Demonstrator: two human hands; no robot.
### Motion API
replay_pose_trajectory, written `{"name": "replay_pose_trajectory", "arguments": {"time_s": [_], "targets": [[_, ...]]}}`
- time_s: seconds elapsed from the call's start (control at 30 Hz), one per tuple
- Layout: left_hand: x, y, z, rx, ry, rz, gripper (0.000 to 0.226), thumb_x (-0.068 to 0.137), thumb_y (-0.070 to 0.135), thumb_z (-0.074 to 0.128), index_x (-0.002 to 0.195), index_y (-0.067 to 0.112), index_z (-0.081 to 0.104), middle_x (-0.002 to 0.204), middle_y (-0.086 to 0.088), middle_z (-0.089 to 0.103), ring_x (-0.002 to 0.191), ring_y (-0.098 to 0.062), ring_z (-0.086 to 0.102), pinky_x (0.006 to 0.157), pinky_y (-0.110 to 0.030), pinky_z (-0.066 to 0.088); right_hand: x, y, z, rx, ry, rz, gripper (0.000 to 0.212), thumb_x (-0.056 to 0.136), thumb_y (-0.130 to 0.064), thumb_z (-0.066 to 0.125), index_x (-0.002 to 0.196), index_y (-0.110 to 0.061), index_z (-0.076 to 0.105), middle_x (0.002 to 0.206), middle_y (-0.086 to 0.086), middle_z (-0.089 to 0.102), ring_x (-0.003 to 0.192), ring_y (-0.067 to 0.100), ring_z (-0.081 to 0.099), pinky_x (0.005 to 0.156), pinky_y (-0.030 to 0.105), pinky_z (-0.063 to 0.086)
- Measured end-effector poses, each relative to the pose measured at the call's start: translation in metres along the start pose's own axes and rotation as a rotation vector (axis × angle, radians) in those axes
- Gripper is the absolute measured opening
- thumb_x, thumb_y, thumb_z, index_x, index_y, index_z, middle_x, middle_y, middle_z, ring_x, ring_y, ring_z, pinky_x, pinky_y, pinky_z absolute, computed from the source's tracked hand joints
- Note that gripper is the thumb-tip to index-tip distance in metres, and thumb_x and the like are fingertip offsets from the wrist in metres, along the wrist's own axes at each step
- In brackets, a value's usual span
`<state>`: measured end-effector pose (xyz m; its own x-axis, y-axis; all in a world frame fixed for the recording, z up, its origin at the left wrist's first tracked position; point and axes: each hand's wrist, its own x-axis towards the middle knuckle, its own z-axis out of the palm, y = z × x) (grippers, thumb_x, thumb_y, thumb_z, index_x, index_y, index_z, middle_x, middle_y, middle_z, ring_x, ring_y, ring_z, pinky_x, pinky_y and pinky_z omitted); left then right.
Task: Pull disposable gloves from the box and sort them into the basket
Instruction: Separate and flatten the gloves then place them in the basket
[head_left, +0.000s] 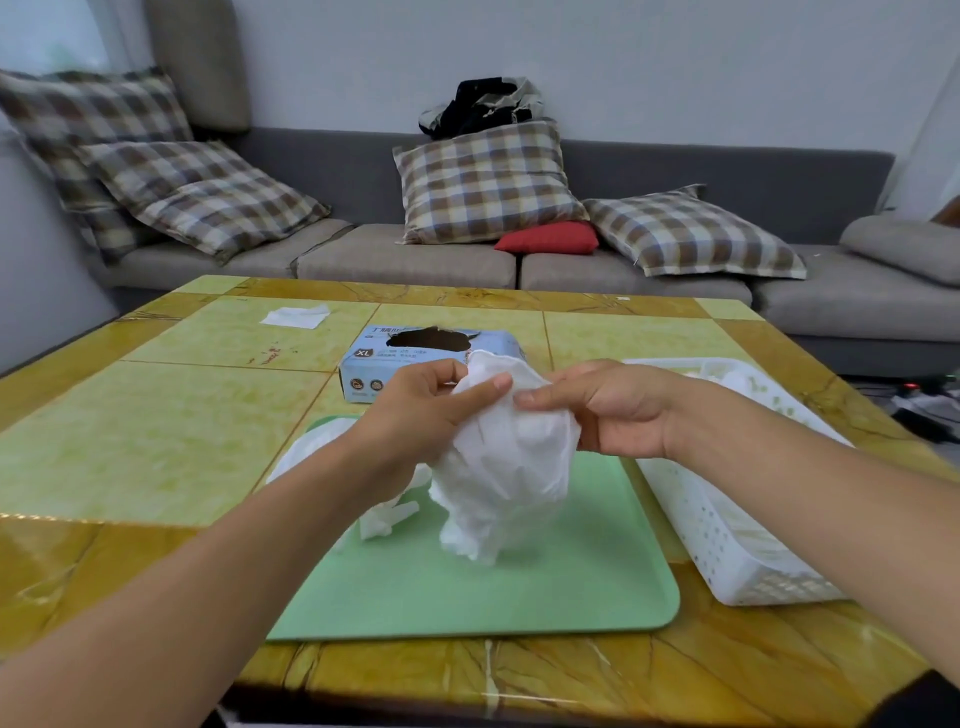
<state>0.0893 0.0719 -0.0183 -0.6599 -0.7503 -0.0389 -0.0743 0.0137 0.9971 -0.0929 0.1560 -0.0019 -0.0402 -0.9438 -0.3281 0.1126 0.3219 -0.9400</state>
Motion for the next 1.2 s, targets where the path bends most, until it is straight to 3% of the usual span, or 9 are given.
{"name": "replay_pose_trajectory", "arguments": {"time_s": [0.17, 0.37, 0.47, 0.67, 0.77, 0.87, 0.97, 1.1, 1.2], "targets": [[0.008, 0.006, -0.014, 0.008, -0.205, -0.170, 0.042, 0.066, 0.040, 0.078, 0.096, 0.011, 0.068, 0.077, -0.005, 0.071, 0.055, -0.014, 0.061, 0.047, -0.021, 0.047, 0.008, -0.001, -0.013, 0.103, 0.025, -0.023, 0.048, 0.084, -0.019, 0.066, 0.130, -0.004, 0.064, 0.122, 0.012, 0.070, 0.097, 0.020, 0.071, 0.082, 0.030, 0.061], [0.032, -0.008, -0.021, 0.029, -0.247, -0.379, 0.045, 0.073, 0.030, 0.081, 0.110, 0.005, 0.072, 0.108, -0.010, 0.076, 0.088, -0.020, 0.070, 0.083, -0.032, 0.059, 0.029, 0.008, -0.030, -0.017, 0.193, -0.019, 0.035, 0.100, -0.012, 0.056, 0.134, -0.004, 0.060, 0.110, 0.009, 0.068, 0.091, 0.021, 0.064, 0.085, 0.034, 0.052], [0.045, -0.005, -0.017, 0.146, -0.001, -0.073, 0.017, 0.085, 0.028, 0.078, 0.094, 0.014, 0.076, 0.094, -0.004, 0.076, 0.078, -0.018, 0.065, 0.076, -0.032, 0.050, 0.031, -0.005, -0.029, -0.018, 0.289, -0.228, 0.026, 0.104, -0.010, 0.050, 0.127, -0.008, 0.063, 0.101, 0.009, 0.069, 0.083, 0.021, 0.062, 0.070, 0.030, 0.052], [0.034, 0.015, -0.011, 0.284, 0.125, 0.542, 0.010, 0.088, 0.014, 0.076, 0.097, 0.010, 0.079, 0.086, 0.011, 0.078, 0.070, 0.003, 0.069, 0.070, -0.009, 0.050, -0.010, -0.036, -0.023, -0.328, 0.344, -0.694, 0.032, 0.100, -0.001, 0.054, 0.124, -0.019, 0.066, 0.116, -0.002, 0.072, 0.104, 0.015, 0.068, 0.090, 0.031, 0.056], [0.032, -0.010, -0.023, 0.555, -0.059, 0.459, 0.012, 0.081, 0.012, 0.082, 0.081, 0.022, 0.076, 0.072, 0.025, 0.072, 0.066, 0.010, 0.063, 0.072, -0.007, 0.046, -0.019, -0.018, -0.028, -0.708, 0.202, -0.578, 0.038, 0.094, 0.005, 0.060, 0.119, -0.021, 0.071, 0.114, -0.005, 0.073, 0.100, 0.007, 0.066, 0.083, 0.020, 0.051], [0.029, -0.040, -0.031, 0.931, -0.448, 0.263, 0.017, 0.079, 0.014, 0.085, 0.090, 0.026, 0.079, 0.080, 0.027, 0.071, 0.078, 0.014, 0.064, 0.075, -0.005, 0.044, -0.012, 0.017, -0.026, -0.982, -0.172, -0.208, 0.033, 0.093, -0.010, 0.069, 0.123, -0.026, 0.070, 0.105, 0.013, 0.070, 0.078, 0.029, 0.058, 0.078, 0.033, 0.044], [0.026, -0.052, -0.032, 1.077, -0.683, 0.201, 0.022, 0.081, 0.021, 0.083, 0.099, 0.033, 0.078, 0.104, 0.022, 0.072, 0.101, 0.006, 0.063, 0.084, -0.008, 0.042, -0.015, 0.035, -0.021, -1.049, -0.441, 0.153, 0.033, 0.093, -0.025, 0.073, 0.126, -0.026, 0.070, 0.119, -0.002, 0.072, 0.111, 0.018, 0.067, 0.102, 0.038, 0.051], [0.027, -0.046, -0.032, 1.069, -0.591, 0.248, 0.018, 0.085, 0.035, 0.079, 0.103, 0.036, 0.076, 0.105, 0.025, 0.070, 0.101, 0.007, 0.060, 0.087, -0.015, 0.047, -0.014, 0.033, -0.025, -1.069, -0.155, -0.063, 0.025, 0.089, -0.025, 0.077, 0.114, -0.021, 0.076, 0.107, -0.010, 0.075, 0.099, 0.007, 0.068, 0.091, 0.029, 0.054], [0.028, -0.051, -0.031, 1.229, -0.475, 0.285, 0.028, 0.082, 0.046, 0.079, 0.108, 0.038, 0.072, 0.108, 0.021, 0.063, 0.101, 0.002, 0.053, 0.093, -0.025, 0.046, -0.004, 0.045, -0.022, -1.407, -0.015, -0.037, 0.066, 0.081, -0.044, 0.082, 0.139, -0.027, 0.056, 0.133, -0.012, 0.058, 0.121, 0.011, 0.054, 0.098, 0.026, 0.046]]}}
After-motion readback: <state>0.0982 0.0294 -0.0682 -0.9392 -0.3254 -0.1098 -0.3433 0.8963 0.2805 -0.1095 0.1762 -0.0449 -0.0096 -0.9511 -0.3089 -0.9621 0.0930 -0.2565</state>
